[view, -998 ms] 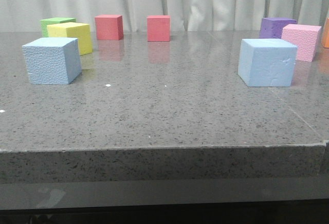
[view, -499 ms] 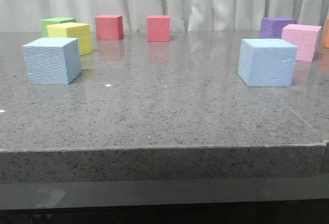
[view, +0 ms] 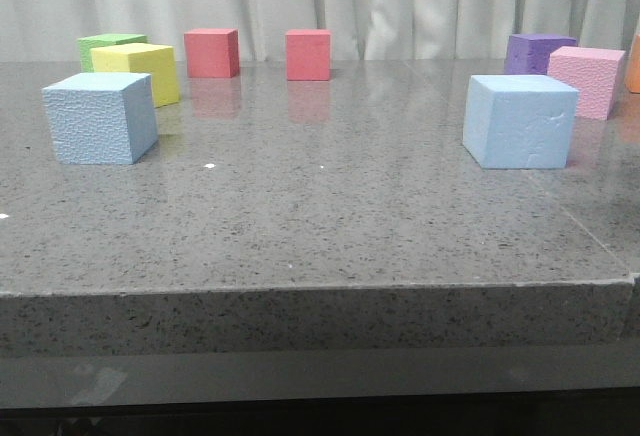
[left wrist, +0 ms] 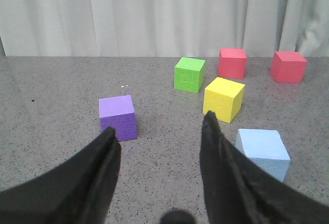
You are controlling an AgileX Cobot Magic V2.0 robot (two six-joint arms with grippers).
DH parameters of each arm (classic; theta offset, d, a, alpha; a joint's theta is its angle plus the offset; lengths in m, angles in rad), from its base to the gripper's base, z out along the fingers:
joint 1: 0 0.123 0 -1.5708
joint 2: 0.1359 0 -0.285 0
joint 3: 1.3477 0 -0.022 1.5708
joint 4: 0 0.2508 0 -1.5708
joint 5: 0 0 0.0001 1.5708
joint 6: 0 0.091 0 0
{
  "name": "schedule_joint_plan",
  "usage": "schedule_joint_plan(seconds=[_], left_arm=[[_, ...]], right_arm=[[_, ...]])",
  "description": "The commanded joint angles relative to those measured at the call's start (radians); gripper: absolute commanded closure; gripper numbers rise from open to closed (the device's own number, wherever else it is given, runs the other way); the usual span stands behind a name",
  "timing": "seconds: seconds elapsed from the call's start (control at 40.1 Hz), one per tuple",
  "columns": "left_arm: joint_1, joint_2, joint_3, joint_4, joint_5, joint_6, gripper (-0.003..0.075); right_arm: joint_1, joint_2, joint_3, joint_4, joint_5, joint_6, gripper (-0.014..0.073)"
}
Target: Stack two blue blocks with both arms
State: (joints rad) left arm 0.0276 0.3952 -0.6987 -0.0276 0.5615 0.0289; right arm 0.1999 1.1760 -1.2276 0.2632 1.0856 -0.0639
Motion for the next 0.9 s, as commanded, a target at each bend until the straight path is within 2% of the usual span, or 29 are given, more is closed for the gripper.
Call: schedule_joint_plan(seconds=[0.0, 0.15, 0.224, 0.424, 0.873], left_arm=[[0.003, 0.014, -0.031, -0.004, -0.079, 0.002, 0.0374], [0.003, 0.014, -0.031, -0.004, -0.079, 0.002, 0.0374], [0.003, 0.014, -0.031, -0.004, -0.079, 0.002, 0.0374], [0.003, 0.014, -0.031, -0.004, -0.079, 0.002, 0.0374], [0.003, 0.014, -0.031, -0.004, -0.079, 0.002, 0.0374]], right_arm=[[0.032, 0.083, -0.120, -0.053, 0.024, 0.064, -0.0007], [0.089, 0.240, -0.262, -0.220, 0.080, 0.213, -0.0007], [0.101, 0.296, -0.312, -0.263, 0.088, 0.264, -0.0007], [0.102, 0.425, -0.398, -0.279, 0.088, 0.344, -0.0007], [0.102, 0.568, -0.424, -0.292, 0.054, 0.344, -0.0007]])
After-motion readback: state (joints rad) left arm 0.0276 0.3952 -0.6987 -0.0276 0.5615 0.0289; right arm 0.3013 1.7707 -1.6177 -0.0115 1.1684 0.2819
